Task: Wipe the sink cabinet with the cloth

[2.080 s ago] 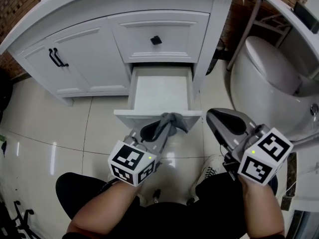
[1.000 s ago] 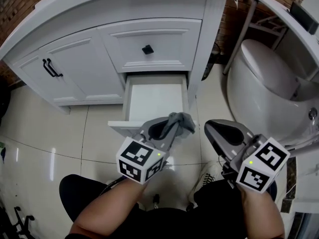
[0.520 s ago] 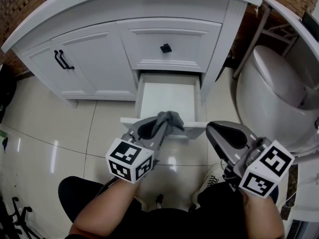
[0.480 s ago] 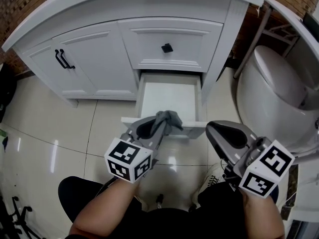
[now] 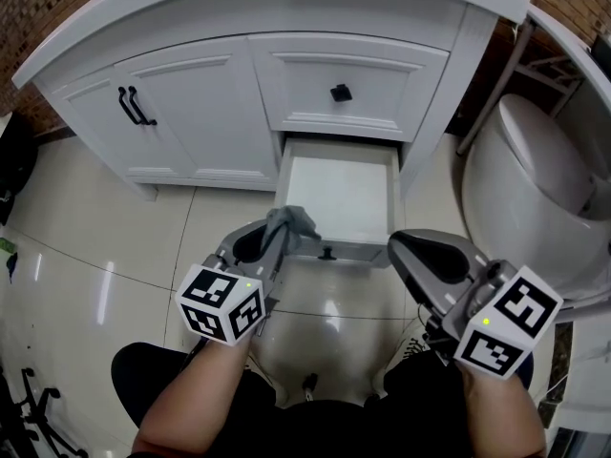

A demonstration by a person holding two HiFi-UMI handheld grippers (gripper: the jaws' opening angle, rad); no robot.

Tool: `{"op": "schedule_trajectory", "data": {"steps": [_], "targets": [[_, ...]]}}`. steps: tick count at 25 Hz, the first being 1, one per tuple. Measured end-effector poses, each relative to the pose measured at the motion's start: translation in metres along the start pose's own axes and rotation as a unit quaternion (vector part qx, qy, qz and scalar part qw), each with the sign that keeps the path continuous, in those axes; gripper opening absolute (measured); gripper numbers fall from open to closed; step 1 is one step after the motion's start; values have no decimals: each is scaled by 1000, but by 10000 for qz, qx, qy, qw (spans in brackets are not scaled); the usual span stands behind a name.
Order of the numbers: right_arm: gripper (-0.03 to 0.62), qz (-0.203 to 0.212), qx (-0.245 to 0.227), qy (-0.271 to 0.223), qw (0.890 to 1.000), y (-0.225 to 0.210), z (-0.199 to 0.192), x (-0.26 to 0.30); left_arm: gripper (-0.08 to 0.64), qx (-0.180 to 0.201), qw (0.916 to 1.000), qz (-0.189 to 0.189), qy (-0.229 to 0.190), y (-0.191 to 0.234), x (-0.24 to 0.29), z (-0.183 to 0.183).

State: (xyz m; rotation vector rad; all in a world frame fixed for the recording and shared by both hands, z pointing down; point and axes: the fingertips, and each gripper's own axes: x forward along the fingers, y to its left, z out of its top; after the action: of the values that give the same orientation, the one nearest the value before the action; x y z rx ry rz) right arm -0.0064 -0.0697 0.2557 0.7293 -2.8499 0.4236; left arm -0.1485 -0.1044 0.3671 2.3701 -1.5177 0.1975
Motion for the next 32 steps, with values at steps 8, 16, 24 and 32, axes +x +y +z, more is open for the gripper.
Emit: {"op": "schedule_trajectory", "data": {"steps": [8, 16, 24, 32], "targets": [[5, 71, 5, 46, 10000, 5, -1, 13, 37, -118, 9994, 333, -27, 29, -19, -3], [5, 19, 127, 22, 9999, 2, -1, 9, 37, -266, 9969, 737, -65, 62, -37, -1], [5, -18, 404, -15, 9992, -9, -2, 5, 37, -82, 9953, 970, -1, 73, -36, 17], [5, 53, 529, -260, 9982, -15, 16, 7, 37, 952, 9946, 187, 373, 27, 12, 54]]}}
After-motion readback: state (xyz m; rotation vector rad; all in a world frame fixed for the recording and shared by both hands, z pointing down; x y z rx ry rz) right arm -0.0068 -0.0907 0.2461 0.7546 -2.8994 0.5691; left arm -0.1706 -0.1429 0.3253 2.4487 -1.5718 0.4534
